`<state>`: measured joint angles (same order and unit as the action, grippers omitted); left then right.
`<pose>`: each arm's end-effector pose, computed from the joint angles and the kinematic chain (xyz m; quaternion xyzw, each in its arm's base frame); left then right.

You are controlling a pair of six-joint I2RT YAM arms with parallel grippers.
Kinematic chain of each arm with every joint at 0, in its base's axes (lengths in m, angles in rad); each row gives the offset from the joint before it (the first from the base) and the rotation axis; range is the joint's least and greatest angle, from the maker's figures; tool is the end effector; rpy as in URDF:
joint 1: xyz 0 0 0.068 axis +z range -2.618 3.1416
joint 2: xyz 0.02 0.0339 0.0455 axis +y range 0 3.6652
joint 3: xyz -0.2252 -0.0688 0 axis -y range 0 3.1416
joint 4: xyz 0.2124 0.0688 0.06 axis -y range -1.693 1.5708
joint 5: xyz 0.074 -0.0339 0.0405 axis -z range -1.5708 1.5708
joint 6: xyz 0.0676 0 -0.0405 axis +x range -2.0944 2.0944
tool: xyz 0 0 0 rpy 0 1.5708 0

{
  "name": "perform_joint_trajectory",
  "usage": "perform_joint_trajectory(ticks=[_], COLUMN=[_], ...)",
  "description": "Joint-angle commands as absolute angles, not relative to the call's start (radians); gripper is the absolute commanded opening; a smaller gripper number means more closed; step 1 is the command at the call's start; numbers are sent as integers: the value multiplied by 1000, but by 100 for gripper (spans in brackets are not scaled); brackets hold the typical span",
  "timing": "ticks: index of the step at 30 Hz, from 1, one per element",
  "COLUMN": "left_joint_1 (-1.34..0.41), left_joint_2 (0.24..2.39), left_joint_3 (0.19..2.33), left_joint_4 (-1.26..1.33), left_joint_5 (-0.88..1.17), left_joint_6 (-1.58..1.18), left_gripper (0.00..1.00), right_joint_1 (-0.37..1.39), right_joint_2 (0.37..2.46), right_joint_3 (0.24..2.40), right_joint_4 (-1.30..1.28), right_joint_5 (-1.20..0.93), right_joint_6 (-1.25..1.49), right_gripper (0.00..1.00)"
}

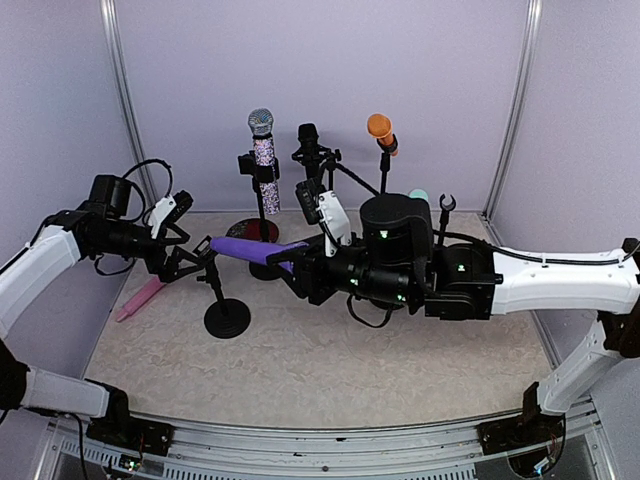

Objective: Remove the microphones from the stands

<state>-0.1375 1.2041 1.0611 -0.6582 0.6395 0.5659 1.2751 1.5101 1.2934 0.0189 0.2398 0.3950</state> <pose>0.2394 -0.0739 0.2607 0.4139 0.7854 -0.2089 0.4101 0.1213 0.3432 0.3238 -0.2585 0.7271 0.4044 0.4909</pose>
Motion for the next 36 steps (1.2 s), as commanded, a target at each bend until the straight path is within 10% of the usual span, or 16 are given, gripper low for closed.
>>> perform_joint_trajectory(ticks=[1,16,26,32,36], left_joint_1=[-134,-311,-311,-300,-226], left_joint_2=[1122,1069,1074,1083,1077], left_joint_3=[1129,1148,1130,1116,1107], left_joint_4=[-815,-1042,-1083,-1068,-1076], left_joint_5=[613,655,640,580,558], left_joint_6=[760,925,980,976,1009], left_gripper=[99,86,43,26,22], right_joint_1=[1255,1223,1209,1191,1171], right_joint_2=[1567,1963,2002,1955,1894], right_joint_3=[1400,1810,1834,1776,1714], right_joint_4=[-48,-103,-67,-17,20], right_joint_5=[93,-260,-309,-292,-264], right_joint_6=[370,361,393,407,405], right_gripper=[0,0,0,60,80])
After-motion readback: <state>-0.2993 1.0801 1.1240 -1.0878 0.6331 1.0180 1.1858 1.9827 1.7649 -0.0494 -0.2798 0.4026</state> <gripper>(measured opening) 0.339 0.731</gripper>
